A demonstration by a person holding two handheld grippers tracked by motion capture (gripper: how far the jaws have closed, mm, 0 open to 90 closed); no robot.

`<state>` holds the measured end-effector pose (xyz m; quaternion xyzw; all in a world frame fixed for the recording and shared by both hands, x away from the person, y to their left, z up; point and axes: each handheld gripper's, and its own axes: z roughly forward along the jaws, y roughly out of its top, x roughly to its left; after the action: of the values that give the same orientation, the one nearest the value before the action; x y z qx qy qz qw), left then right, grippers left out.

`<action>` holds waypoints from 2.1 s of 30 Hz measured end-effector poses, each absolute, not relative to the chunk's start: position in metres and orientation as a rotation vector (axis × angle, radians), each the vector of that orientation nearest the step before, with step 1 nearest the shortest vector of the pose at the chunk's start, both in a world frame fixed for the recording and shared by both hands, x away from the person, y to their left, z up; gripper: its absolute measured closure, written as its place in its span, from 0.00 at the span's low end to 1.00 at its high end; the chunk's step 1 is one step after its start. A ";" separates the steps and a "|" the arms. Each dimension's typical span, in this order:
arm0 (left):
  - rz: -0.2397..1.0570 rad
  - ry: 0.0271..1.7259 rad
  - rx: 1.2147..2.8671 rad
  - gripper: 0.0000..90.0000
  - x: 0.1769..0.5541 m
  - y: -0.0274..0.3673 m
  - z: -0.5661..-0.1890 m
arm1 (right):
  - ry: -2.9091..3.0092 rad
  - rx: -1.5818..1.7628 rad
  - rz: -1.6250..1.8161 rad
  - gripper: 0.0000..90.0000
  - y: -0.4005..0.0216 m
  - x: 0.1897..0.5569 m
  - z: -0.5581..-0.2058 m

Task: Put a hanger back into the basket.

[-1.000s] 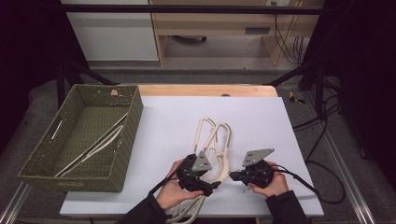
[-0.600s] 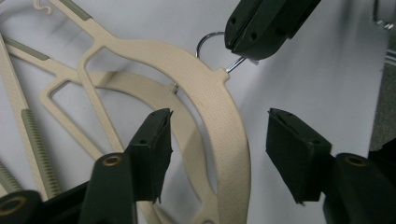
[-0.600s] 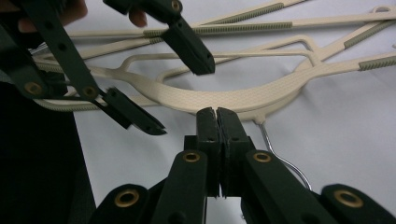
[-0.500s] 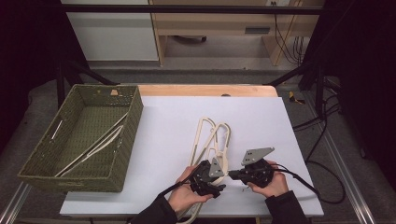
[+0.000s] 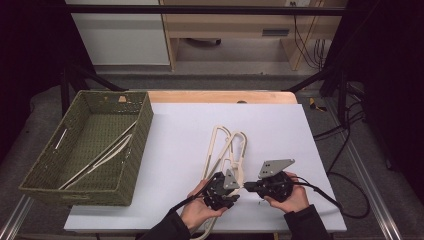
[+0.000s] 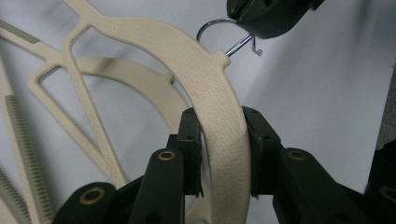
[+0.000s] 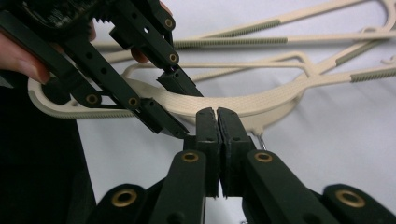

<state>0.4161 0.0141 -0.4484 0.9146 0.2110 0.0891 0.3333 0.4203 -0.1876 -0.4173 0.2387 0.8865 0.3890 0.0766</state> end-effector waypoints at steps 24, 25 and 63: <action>0.363 0.738 2.187 0.88 0.417 0.078 -0.402 | 2.179 0.997 1.444 0.29 -0.250 0.418 -0.393; 0.368 0.754 2.173 0.89 0.418 0.083 -0.400 | 2.173 1.022 1.440 0.25 -0.251 0.419 -0.396; 0.469 0.693 1.930 0.95 0.430 0.183 -0.272 | 2.076 1.064 1.459 0.07 -0.261 0.414 -0.398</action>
<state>0.4297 0.1828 -0.2715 0.7968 0.2861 0.1937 0.4957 0.4136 -0.2611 -0.3978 0.3794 0.7402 0.5203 0.1938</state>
